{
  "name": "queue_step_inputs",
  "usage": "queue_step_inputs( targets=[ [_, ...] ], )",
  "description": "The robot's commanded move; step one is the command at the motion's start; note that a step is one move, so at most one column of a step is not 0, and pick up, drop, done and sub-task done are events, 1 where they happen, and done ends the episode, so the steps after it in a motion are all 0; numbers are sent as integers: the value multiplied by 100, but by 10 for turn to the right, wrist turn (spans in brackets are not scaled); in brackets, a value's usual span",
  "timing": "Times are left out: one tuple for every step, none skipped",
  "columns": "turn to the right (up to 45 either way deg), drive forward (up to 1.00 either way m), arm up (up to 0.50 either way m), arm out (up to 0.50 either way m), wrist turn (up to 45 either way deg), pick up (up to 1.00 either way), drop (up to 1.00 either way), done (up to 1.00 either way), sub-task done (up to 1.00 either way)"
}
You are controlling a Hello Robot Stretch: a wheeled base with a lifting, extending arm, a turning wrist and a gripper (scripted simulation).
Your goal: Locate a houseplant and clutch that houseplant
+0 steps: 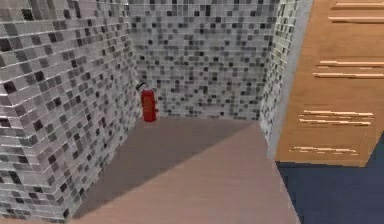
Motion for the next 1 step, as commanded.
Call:
queue_step_inputs(
  targets=[
    [0, 10, 0, 0, 0, 0, 0, 0, 0]
  ],
)
